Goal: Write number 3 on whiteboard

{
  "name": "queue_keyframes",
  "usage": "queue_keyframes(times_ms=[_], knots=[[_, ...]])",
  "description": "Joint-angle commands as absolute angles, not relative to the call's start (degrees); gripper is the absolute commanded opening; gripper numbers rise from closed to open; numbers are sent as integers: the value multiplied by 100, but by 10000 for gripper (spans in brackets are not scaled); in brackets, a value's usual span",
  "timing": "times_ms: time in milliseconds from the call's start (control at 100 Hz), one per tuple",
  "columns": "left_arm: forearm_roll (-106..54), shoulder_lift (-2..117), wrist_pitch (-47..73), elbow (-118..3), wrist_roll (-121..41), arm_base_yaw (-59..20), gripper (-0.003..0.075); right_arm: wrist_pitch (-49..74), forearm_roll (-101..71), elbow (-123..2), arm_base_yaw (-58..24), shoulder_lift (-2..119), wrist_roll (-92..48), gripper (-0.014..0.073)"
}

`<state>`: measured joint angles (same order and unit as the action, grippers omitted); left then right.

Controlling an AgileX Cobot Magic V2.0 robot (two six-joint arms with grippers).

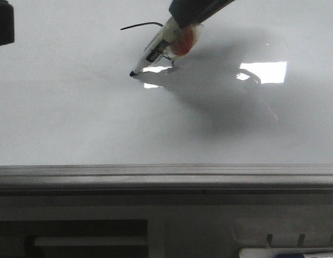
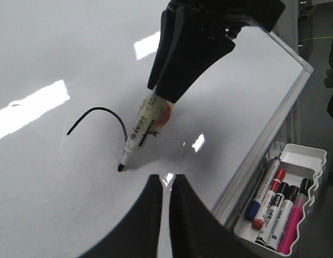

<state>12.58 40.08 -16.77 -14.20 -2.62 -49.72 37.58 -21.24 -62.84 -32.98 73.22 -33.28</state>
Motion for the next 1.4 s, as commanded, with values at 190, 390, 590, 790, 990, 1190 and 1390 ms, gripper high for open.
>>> queue_keyframes(times_ms=[190, 390, 590, 790, 990, 1190, 1390], knots=[[1165, 3973, -2069, -1575, -188, -4999, 8, 3873, -595, -6368, -3275, 6938, -2180, -59], [1165, 3973, -2069, -1575, -188, -4999, 8, 4605, -699, -6267, -3284, 6878, -2166, -60], [1165, 3973, -2069, -1575, -188, -4999, 8, 4099, -830, -6155, -3678, 7106, -2166, -60], [1165, 3973, -2067, -1575, -188, -4999, 8, 3495, -853, -6263, -4167, 7619, -2092, -60], [1165, 3973, -1870, -1575, -188, -4999, 9, 3942, -989, -6489, -4274, 7371, -1967, -61], [1704, 4031, -1897, -1575, -188, -4999, 15, 4616, -989, -6489, -4524, 6758, -1967, -61], [1807, 4534, -2368, -1596, -188, -5202, 231, 4904, -989, -6477, -4547, 6723, -1967, -61]])
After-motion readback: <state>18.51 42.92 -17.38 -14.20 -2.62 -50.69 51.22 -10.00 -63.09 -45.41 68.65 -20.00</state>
